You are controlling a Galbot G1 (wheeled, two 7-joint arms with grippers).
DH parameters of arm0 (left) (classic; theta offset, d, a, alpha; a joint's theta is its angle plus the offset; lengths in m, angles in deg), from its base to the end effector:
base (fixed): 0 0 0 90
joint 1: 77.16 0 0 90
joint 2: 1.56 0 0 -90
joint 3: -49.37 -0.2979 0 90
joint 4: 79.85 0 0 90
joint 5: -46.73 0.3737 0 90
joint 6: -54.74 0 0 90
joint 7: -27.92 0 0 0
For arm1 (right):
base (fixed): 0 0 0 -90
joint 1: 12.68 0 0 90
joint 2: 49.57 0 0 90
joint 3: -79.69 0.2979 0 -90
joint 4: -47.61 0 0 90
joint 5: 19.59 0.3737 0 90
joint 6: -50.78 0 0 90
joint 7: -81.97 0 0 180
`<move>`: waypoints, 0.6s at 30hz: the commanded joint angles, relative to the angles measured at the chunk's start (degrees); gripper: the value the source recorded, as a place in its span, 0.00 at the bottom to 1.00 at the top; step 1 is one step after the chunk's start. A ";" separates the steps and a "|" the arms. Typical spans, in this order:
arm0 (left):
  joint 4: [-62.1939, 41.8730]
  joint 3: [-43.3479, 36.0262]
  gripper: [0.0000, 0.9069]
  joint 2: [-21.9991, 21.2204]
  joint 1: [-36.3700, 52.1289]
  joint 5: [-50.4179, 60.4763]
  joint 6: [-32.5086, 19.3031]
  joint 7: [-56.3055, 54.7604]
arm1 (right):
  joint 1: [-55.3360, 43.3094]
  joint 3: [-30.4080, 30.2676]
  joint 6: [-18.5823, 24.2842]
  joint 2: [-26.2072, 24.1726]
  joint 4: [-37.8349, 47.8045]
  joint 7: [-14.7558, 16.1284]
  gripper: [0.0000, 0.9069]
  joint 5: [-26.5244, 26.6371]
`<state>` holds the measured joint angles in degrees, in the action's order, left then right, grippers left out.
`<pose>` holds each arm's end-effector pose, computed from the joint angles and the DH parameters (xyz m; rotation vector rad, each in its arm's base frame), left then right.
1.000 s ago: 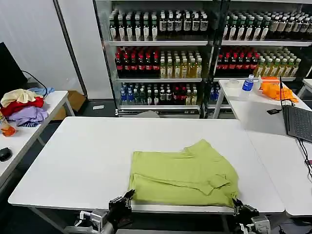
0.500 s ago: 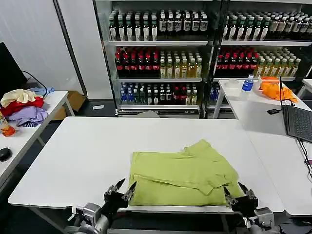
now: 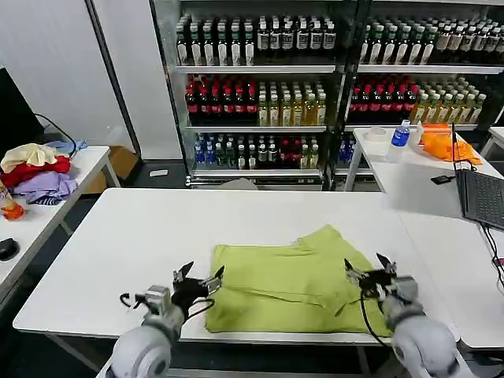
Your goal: Fold and organize the clothes.
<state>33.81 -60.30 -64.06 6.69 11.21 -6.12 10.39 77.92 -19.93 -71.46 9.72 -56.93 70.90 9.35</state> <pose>0.3007 -0.0339 -0.2179 -0.3249 -2.6875 0.0507 0.3545 -0.0522 -0.2101 0.0962 -2.7130 0.1717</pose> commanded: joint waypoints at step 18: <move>-25.27 -9.59 1.00 -7.16 22.36 -1.57 3.94 -1.82 | -25.60 -11.85 -0.81 8.34 32.16 0.07 1.00 2.36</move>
<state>13.79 -68.16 -69.89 25.11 9.82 -2.82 8.91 57.42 -29.65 -72.08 15.84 -32.76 71.18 11.21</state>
